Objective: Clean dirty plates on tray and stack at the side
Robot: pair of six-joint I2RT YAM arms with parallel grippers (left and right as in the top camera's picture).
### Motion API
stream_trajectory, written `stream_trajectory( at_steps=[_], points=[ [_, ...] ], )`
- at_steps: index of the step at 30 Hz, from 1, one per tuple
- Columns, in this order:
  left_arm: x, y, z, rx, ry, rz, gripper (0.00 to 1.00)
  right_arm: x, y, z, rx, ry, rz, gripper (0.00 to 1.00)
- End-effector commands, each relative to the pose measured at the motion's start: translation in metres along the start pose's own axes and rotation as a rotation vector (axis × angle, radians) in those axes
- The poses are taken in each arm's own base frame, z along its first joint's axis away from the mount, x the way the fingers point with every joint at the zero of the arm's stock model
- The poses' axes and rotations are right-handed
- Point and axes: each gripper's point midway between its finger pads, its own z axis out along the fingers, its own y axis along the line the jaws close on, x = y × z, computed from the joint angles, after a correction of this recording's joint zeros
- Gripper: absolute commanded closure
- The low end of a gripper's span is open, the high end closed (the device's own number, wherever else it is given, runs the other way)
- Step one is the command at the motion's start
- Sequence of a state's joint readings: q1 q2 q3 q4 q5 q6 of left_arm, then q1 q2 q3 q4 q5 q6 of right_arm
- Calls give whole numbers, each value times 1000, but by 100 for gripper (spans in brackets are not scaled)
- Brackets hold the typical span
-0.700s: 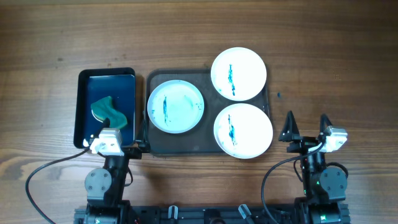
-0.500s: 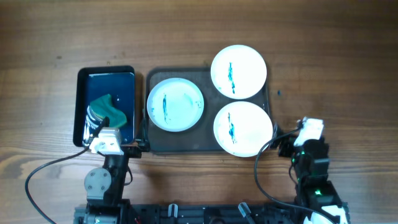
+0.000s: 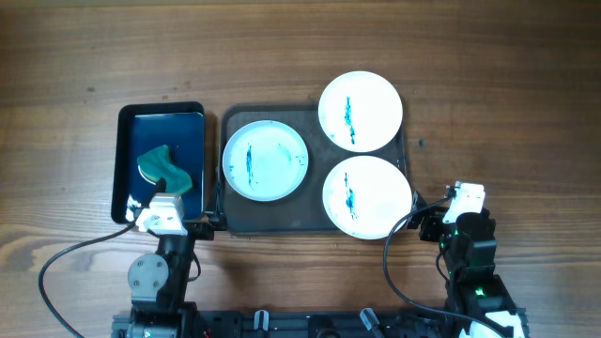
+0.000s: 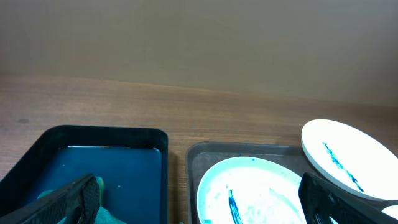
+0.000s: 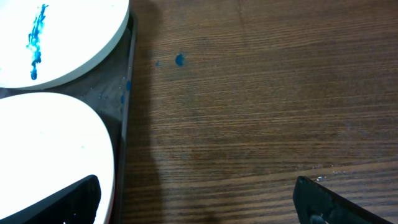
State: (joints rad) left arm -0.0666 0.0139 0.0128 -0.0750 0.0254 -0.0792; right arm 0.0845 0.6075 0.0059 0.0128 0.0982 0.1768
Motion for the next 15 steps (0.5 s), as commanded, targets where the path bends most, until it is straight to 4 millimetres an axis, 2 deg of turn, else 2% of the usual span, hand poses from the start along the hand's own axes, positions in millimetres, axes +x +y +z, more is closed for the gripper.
stream_trajectory(
  at_steps=[1, 10, 13, 15],
  points=[
    [3, -2, 0, 13, 3, 20, 0, -2, 0, 0, 4, -9, -18, 0],
    [3, -2, 0, 13, 3, 20, 0, -2, 0, 0, 4, -9, -18, 0],
    [3, -2, 0, 13, 3, 20, 0, -9, -14, -1, 88, -39, -94, 0],
    [3, -2, 0, 13, 3, 20, 0, -8, -14, -1, 88, -34, -96, 0]
  ],
)
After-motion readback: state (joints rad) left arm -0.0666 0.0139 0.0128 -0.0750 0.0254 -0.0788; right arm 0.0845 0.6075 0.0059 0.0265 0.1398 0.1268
